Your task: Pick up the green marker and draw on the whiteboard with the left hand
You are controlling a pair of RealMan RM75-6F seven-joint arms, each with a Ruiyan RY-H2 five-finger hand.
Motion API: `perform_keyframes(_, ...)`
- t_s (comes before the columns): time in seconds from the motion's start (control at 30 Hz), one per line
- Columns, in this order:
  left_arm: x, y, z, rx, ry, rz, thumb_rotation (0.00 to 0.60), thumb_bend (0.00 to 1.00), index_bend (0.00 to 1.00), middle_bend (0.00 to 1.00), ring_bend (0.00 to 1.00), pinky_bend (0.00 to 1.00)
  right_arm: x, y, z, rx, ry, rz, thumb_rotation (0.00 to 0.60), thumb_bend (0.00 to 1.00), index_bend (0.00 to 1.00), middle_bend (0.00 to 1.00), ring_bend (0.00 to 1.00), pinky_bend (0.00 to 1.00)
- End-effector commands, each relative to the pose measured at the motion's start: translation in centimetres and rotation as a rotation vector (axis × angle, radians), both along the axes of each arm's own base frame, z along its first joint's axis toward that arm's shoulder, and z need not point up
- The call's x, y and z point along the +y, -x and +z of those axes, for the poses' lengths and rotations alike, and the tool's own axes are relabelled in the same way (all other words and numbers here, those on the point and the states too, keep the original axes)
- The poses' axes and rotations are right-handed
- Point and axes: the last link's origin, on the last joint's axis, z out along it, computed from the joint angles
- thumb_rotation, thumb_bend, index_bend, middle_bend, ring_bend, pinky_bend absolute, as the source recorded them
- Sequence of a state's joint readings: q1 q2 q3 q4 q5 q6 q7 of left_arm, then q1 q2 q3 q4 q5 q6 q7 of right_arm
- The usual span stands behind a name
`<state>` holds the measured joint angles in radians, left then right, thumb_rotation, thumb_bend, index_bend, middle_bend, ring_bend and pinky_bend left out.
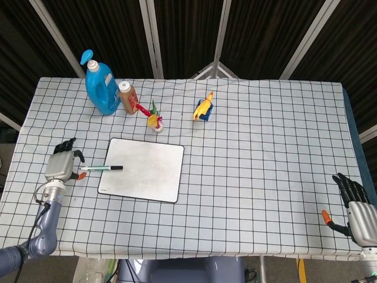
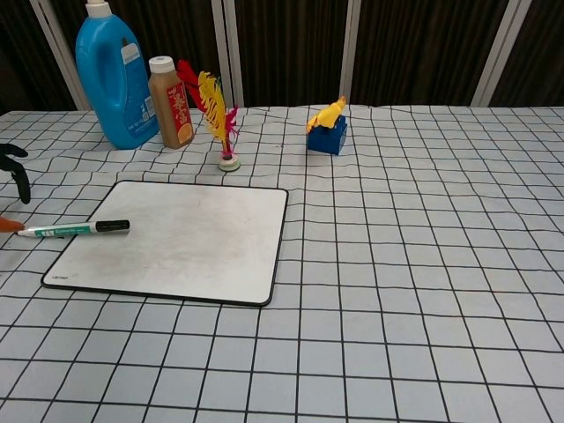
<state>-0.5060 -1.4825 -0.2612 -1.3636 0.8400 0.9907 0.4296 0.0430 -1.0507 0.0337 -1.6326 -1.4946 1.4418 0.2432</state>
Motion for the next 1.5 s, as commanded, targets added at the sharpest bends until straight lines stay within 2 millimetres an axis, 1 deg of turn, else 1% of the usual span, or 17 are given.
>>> perform_keyframes(0.03,0.8,-0.3,-1.1,0.004,0.022,0.009,0.600,0.34,0.47,0.00,0.00,0.00,0.0,0.0,0.0,-0.004,-0.003,-0.002,0.600,0.35,0.00,0.00,0.00,0.00)
perform_keyframes(0.27,1.5,-1.6,-3.1,0.005,0.073,-0.015,0.600,0.38,0.47,0.00,0.00,0.00,-0.2,-0.1,0.0,-0.010,-0.004,-0.002,0.600,0.35,0.00,0.00,0.00,0.00)
perform_keyframes(0.5,1.8,-2.6,-4.1,0.000,0.094,-0.032,0.600,0.42,0.47,0.00,0.00,0.00,-0.2,-0.1,0.1,-0.013,-0.004,-0.002,0.600,0.35,0.00,0.00,0.00,0.00)
perform_keyframes(0.8,1.9,-2.9,-4.5,0.002,0.112,-0.031,0.600,0.46,0.49,0.00,0.00,0.00,-0.3,-0.2,0.1,-0.017,-0.004,0.000,0.600,0.35,0.00,0.00,0.00,0.00)
perform_keyframes(1.1,1.9,-2.8,-4.8,0.001,0.121,-0.016,0.600,0.48,0.51,0.00,0.00,0.00,-0.3,-0.2,0.1,-0.017,-0.002,0.002,0.600,0.35,0.00,0.00,0.00,0.00)
perform_keyframes(1.27,1.9,-2.9,-4.9,-0.010,0.118,-0.009,0.600,0.52,0.55,0.00,0.00,0.00,-0.3,-0.3,0.1,-0.017,-0.001,0.002,0.600,0.35,0.00,0.00,0.00,0.00)
perform_keyframes(1.37,1.8,-3.2,-4.8,-0.026,0.105,-0.016,0.600,0.53,0.57,0.03,0.00,0.00,-0.2,-0.3,0.1,-0.018,0.000,0.002,0.600,0.35,0.00,0.00,0.00,0.00)
perform_keyframes(1.5,2.0,-4.3,-4.3,-0.102,0.057,-0.036,0.600,0.53,0.62,0.08,0.00,0.00,-0.2,-0.3,0.1,-0.019,0.002,0.005,0.600,0.35,0.00,0.00,0.00,0.00)
